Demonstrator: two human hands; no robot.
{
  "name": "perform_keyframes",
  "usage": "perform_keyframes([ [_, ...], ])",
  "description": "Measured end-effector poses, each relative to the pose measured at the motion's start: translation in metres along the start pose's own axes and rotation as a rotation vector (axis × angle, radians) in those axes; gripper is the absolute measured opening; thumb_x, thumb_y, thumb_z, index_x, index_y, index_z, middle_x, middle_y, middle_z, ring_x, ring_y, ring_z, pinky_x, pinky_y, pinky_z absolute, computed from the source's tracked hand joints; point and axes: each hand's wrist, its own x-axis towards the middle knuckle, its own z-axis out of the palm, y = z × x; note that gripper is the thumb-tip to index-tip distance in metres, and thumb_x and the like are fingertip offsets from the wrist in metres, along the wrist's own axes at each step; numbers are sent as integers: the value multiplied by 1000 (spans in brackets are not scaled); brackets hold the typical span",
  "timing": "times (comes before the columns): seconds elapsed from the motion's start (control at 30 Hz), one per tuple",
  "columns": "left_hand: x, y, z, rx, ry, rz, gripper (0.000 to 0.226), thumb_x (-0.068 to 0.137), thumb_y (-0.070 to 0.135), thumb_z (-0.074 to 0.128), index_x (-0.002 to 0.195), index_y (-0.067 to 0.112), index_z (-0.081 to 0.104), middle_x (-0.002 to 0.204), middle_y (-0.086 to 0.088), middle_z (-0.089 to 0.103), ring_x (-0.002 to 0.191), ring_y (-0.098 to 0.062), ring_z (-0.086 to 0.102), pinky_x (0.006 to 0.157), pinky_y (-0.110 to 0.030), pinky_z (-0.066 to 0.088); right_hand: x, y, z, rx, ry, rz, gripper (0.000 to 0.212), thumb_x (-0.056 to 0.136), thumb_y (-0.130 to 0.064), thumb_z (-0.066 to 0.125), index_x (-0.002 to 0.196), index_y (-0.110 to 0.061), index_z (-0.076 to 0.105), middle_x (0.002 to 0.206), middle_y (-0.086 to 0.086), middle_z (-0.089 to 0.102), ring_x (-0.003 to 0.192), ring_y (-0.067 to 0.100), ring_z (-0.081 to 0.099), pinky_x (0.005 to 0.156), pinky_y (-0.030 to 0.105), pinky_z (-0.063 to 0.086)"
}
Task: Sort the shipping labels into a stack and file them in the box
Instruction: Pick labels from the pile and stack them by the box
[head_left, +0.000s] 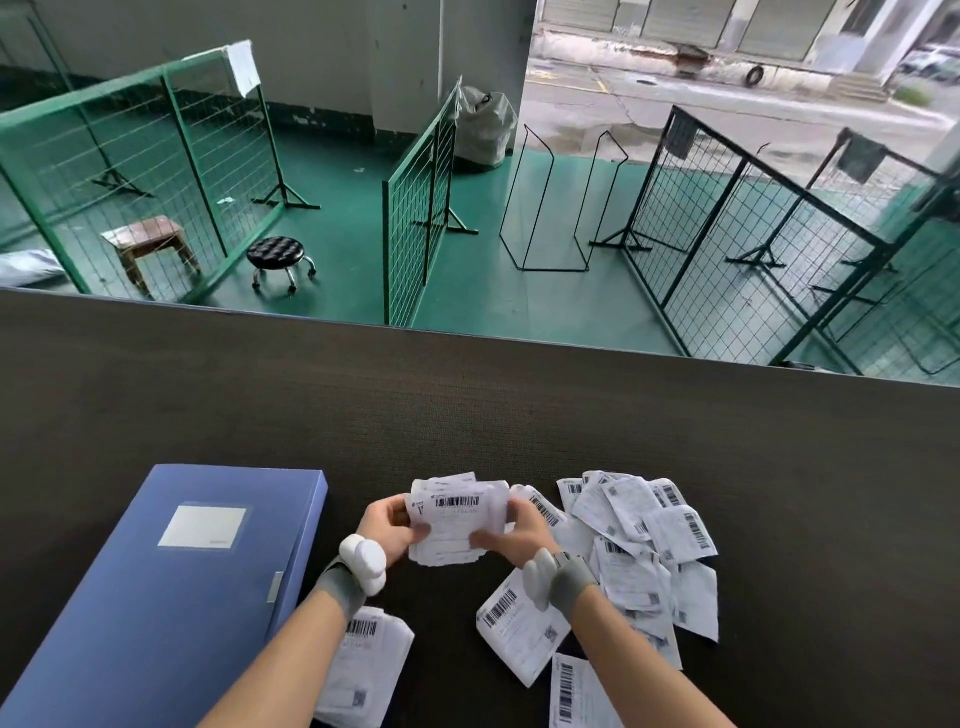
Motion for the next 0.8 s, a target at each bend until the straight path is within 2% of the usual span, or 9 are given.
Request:
perform_keyframes([
  [0.07, -5, -1, 1, 36, -7, 23, 40, 77, -11, 64, 104, 18, 64, 104, -4, 69, 100, -16, 63, 81, -31, 54, -3, -2, 2, -7, -9, -38, 30, 71, -11, 81, 97, -17, 69, 95, -7, 69, 90, 2, 64, 77, 20, 50],
  [0.13, -8, -6, 3, 80, -20, 34, 42, 76, -13, 63, 99, 21, 66, 99, -2, 71, 97, -16, 65, 72, -19, 54, -5, 0, 7, -15, -6, -74, 34, 68, -12, 82, 99, -17, 70, 97, -4, 70, 89, 2, 64, 76, 15, 49],
  [0.2, -11, -13, 6, 109, -20, 40, 39, 74, -16, 62, 95, 16, 67, 92, -3, 71, 93, -19, 67, 65, -13, 54, -5, 3, 14, -51, -22, -80, 41, 65, -12, 84, 102, -17, 67, 98, -3, 69, 90, 4, 63, 76, 13, 47],
  [0.27, -13, -16, 12, 138, -31, 33, 36, 74, -18, 61, 94, 11, 66, 86, -1, 69, 86, -17, 66, 61, -9, 52, -4, 7, 22, -26, -51, -62, 43, 66, -3, 82, 102, -15, 63, 92, -4, 66, 81, 1, 63, 74, 14, 48],
  [0.37, -12, -17, 18, 177, -56, 25, 34, 74, -17, 62, 94, 10, 66, 85, -3, 68, 80, -13, 66, 59, -8, 50, -2, 6, 32, -22, -69, -72, 37, 70, 6, 75, 102, -10, 64, 88, -2, 65, 73, 1, 62, 69, 14, 50],
  [0.43, -8, -15, 17, 212, -49, 34, 37, 73, -19, 55, 92, 12, 66, 84, -5, 68, 78, -12, 66, 57, -9, 49, -1, 3, 35, 6, -67, -74, 29, 73, 9, 70, 95, -10, 65, 80, -1, 64, 66, 2, 61, 63, 16, 50],
  [0.53, -2, -14, 11, 258, -40, 37, 41, 71, -20, 49, 91, 12, 65, 83, -6, 68, 79, -15, 67, 60, -15, 52, -1, -1, 34, 57, -48, -78, 26, 74, 11, 68, 89, -9, 64, 74, -2, 62, 63, 3, 62, 57, 19, 51],
  [0.67, 2, -18, 8, 279, -43, 1, 36, 75, -11, 63, 104, 11, 60, 96, -3, 64, 94, -16, 65, 70, -17, 50, -1, 4, 32, 26, -28, -102, 38, 68, 5, 74, 103, -6, 63, 89, -1, 64, 75, 2, 60, 67, 14, 50],
  [0.8, 8, -27, 16, 309, 13, -70, 38, 76, -9, 61, 101, 18, 53, 98, 0, 60, 103, -21, 62, 79, -21, 50, -2, 6, 34, -5, -28, -56, 36, 71, 9, 72, 101, -10, 63, 92, 1, 65, 76, 1, 60, 67, 9, 48],
])
